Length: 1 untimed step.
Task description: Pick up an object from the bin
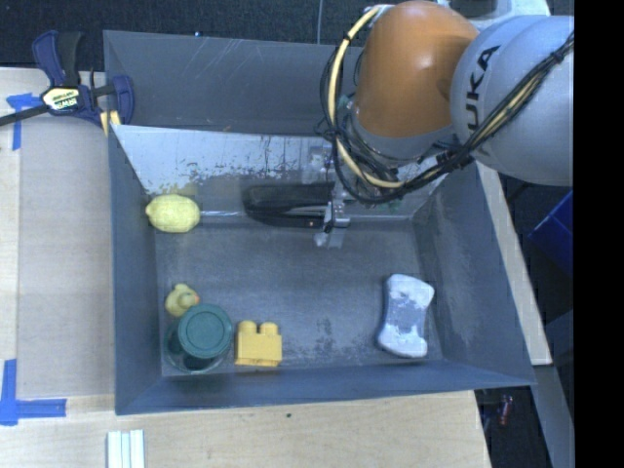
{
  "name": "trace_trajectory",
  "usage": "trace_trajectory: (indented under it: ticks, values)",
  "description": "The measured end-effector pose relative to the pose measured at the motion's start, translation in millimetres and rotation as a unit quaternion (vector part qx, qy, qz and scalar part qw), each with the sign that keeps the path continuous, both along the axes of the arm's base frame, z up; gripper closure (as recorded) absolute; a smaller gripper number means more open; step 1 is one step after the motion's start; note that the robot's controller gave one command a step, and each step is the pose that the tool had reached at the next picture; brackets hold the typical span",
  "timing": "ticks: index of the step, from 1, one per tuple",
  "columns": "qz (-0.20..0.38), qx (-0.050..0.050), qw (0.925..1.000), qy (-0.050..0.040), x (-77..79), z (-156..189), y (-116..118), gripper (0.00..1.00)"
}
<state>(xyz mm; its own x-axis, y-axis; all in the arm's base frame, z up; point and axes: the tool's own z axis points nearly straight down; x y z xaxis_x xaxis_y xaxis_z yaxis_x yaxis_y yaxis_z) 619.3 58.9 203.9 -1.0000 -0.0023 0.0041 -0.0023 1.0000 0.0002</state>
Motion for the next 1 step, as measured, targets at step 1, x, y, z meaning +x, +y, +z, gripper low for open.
trace_trajectory:
  ticks: [1]
  values:
    - [-0.001, 0.000, 1.0000, -0.0040, 1.7, 4.4, -0.2, 0.00]
